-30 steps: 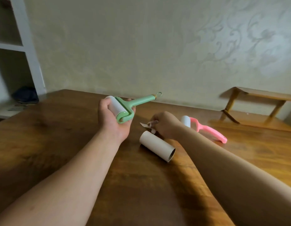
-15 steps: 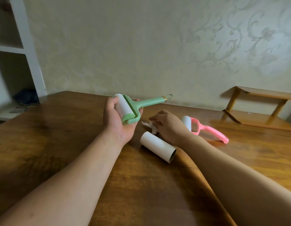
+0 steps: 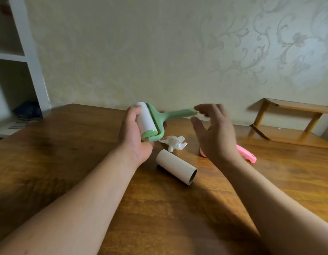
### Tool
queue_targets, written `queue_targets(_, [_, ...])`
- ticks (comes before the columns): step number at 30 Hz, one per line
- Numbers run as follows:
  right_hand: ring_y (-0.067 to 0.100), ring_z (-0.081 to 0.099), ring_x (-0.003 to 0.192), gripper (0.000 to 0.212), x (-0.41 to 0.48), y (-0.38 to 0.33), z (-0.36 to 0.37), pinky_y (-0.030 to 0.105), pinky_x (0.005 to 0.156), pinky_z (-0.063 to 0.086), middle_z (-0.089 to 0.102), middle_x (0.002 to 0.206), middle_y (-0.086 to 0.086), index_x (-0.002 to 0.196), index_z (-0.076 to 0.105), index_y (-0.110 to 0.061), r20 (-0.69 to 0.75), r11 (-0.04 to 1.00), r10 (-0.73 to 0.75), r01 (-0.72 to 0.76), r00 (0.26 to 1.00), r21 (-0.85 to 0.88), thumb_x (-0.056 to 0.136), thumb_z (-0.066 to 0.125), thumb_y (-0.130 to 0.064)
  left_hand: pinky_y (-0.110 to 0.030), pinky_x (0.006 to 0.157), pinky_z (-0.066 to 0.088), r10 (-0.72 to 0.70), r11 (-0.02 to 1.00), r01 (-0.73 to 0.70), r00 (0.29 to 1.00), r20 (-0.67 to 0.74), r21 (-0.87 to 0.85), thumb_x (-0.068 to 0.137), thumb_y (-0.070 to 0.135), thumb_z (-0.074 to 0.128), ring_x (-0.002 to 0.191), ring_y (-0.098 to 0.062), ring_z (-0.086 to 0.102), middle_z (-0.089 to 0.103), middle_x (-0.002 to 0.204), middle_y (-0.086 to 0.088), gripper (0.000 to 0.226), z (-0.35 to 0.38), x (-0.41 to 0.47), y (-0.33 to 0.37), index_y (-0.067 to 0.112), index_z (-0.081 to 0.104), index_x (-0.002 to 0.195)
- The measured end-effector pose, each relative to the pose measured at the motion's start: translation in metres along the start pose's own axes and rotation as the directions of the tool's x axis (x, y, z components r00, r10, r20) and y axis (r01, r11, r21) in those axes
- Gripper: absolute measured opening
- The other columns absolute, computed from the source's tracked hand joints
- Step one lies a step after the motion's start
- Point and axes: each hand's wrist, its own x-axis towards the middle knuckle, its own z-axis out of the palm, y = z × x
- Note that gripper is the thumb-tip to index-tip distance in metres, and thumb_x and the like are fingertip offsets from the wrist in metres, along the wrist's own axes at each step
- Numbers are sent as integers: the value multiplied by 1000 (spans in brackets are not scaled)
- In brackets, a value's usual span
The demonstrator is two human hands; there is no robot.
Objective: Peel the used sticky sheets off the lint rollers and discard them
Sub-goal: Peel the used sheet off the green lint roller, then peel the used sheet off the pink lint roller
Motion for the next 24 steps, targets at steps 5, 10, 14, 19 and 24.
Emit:
queue_targets(5, [18,62,125,43,-7,11,-36,46,120,31,73,129,-7,138,65,-30,225,951,-80,143,971,-275,116,35,-50,-59,112,58,-23,934,-32,989,147,355,107,46,64,129,-43,72,73,138,-27,48,28,-28,-25,13,68,141])
queue_targets(10, [16,65,81,47,-28,22,-54,48,78,55,72,86,-6,99,68,-30,343,979,133,-176,930,98,114,33,-58,-37,93,65,-115,638,-219,921,372,738,108,73,45,105,-24,81,81,120,-11,68,41,-61,-48,16,67,138])
queue_targets(14, [10,54,55,55,-30,41,-71,36,57,40,69,64,-16,81,70,-21,287,983,179,-181,941,-20,111,40,-56,-39,91,56,-14,56,-443,896,445,895,84,98,23,106,-13,74,78,113,5,92,35,-62,-50,28,73,115])
queue_targets(19, [19,37,53,60,-29,64,-75,35,57,30,49,55,8,74,60,-3,403,960,264,-198,876,-200,109,47,-50,-33,81,52,286,61,-393,888,361,917,93,87,36,96,-7,73,79,96,14,71,15,-37,-37,30,79,89])
queue_targets(24, [19,48,63,47,-27,71,-76,38,61,37,63,67,3,78,67,-10,626,934,335,-163,704,-317,108,51,-42,-38,89,54,239,11,-384,898,370,923,100,73,42,100,-10,71,79,97,12,58,1,-24,-43,29,78,89])
